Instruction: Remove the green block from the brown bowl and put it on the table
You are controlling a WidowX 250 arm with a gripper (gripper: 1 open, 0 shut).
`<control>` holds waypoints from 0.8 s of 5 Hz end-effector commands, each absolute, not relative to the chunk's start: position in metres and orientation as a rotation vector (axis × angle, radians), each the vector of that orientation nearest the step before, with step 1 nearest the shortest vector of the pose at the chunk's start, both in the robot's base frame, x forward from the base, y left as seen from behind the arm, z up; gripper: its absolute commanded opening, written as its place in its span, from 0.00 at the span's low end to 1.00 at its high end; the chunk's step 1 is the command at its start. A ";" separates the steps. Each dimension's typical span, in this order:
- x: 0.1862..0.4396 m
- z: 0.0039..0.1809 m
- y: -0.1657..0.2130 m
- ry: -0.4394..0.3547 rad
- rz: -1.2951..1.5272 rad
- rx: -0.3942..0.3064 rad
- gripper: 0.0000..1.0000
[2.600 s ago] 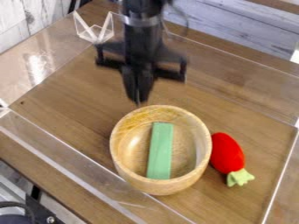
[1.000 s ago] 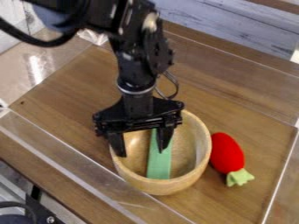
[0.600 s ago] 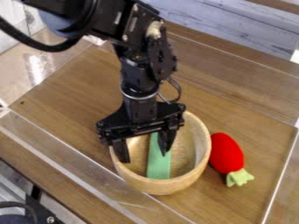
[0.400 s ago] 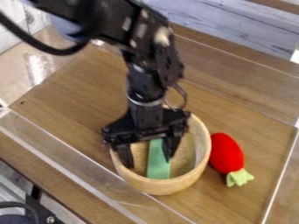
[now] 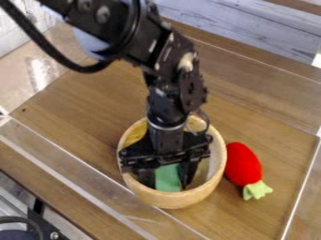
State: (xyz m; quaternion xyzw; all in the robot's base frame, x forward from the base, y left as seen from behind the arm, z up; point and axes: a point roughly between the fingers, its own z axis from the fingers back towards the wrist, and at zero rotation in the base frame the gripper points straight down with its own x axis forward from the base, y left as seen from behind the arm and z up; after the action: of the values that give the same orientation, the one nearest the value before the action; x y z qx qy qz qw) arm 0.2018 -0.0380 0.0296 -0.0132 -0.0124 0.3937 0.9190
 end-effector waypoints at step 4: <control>0.220 0.116 -0.029 -0.162 0.855 -0.029 0.00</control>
State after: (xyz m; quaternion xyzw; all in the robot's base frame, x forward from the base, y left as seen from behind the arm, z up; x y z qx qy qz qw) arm 0.2134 -0.0298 0.1058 -0.0036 -0.0609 0.4132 0.9086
